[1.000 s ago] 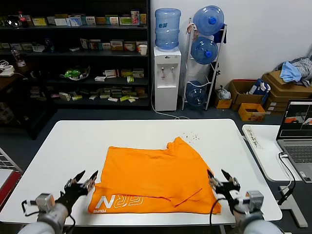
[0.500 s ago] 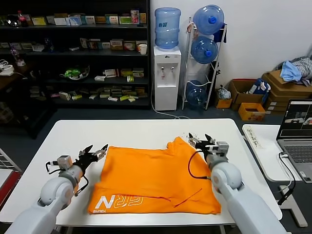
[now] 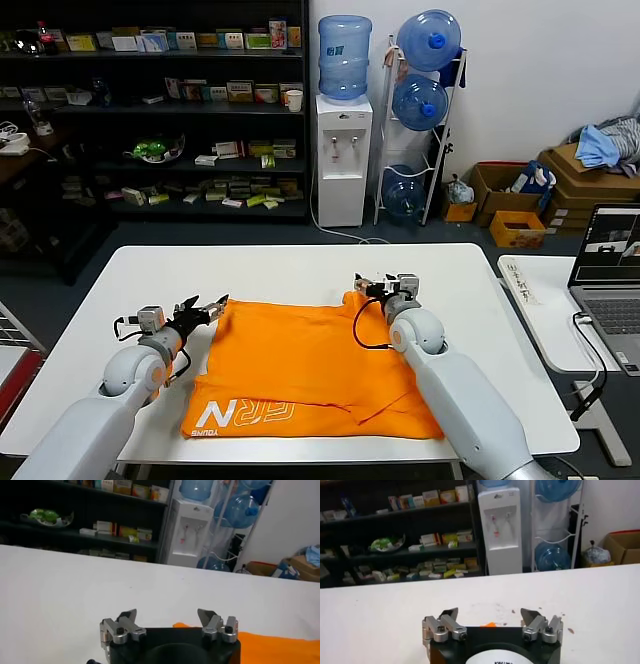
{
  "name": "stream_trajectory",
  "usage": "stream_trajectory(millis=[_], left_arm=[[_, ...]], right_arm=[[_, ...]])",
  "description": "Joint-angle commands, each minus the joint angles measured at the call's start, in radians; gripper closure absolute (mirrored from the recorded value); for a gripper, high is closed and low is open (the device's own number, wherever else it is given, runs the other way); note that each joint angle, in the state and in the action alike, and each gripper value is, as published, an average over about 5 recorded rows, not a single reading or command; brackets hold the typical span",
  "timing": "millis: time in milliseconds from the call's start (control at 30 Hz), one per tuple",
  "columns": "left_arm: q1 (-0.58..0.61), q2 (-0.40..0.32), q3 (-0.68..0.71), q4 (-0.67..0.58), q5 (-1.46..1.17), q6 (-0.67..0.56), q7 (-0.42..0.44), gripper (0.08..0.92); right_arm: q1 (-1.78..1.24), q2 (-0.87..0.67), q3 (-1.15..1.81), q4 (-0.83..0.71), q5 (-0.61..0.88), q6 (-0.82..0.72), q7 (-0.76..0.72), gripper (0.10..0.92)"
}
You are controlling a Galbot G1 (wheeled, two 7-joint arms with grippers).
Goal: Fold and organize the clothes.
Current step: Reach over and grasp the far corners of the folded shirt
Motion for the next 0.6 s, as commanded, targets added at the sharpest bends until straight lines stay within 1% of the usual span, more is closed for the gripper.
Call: stream_trajectory(millis=[33,467,533,600], left_arm=[[-0.058,-0.016,0.038,0.073,0.014,-0.002,0.015,0.177],[-0.054,-0.034,0.060,0.075,0.030,-0.003,0.012,0.177],[-0.052,-0.036,0.064,0.075,0.035,-0.003,0.012,0.177],[-0.050,-0.039,0.067,0.075,0.040,-0.003,0.012,0.177]], right_arm=[[0.053,0.041,-0.028,-0.082,-0.016,-0.018,-0.008,0.203],[0.033,0.031,-0.030,-0.063,0.002,-0.051,0.015,0.204],[0.030,0.029,-0.030,-0.060,0.003,-0.055,0.019,0.210],[0.027,0.025,-0.030,-0.056,0.006,-0.060,0.023,0.234]])
